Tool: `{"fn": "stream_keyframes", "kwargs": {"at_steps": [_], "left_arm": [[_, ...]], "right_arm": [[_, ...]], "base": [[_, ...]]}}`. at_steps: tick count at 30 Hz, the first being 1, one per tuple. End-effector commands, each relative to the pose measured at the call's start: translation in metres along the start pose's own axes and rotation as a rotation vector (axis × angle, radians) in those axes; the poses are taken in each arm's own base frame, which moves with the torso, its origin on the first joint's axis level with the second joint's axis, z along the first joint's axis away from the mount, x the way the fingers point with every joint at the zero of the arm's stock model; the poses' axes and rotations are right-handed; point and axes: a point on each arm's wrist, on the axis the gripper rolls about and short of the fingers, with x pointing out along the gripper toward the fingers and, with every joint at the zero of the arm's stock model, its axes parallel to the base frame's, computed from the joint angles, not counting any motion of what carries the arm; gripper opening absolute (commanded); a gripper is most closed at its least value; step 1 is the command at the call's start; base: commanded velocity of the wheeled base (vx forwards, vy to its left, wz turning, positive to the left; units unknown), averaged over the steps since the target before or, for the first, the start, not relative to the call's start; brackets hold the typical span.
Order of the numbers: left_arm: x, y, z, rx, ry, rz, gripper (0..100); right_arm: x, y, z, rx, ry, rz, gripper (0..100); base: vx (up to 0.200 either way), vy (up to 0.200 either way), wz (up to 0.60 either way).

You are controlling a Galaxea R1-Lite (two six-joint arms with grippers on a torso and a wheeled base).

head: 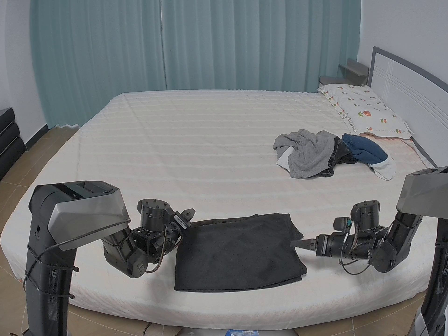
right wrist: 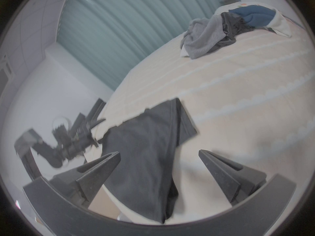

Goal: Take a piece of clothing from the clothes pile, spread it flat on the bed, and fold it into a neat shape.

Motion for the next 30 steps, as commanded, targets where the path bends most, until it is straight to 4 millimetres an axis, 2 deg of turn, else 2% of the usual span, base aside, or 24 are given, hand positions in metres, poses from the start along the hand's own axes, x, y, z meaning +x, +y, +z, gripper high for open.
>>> {"fn": "stream_keyframes", "kwargs": {"at_steps": [1, 6, 12, 20, 21, 30], "left_arm": [[0.0, -0.001, 0.0, -0.001, -0.001, -0.002, 100], [0.0, 0.0, -0.001, 0.0, 0.001, -0.001, 100], [0.0, 0.0, -0.001, 0.0, 0.001, -0.001, 100], [0.0, 0.0, -0.001, 0.001, 0.003, -0.001, 100], [0.0, 0.0, -0.001, 0.0, 0.002, -0.002, 100], [0.0, -0.001, -0.001, 0.0, -0.001, -0.004, 100]], "right_arm": [[0.051, -0.01, 0.012, 0.109, -0.083, -0.033, 100], [0.087, -0.013, 0.008, 0.173, -0.106, -0.037, 100], [0.099, -0.011, 0.021, 0.262, -0.181, -0.03, 100], [0.103, -0.013, 0.021, 0.256, -0.225, -0.02, 100], [0.103, -0.014, 0.022, 0.256, -0.234, -0.021, 0], [0.107, -0.017, 0.028, 0.258, -0.287, -0.042, 0]], "base": [[0.0, 0.0, 0.0], [0.0, 0.0, 0.0], [0.0, 0.0, 0.0], [0.0, 0.0, 0.0], [0.0, 0.0, 0.0], [0.0, 0.0, 0.0]]}}
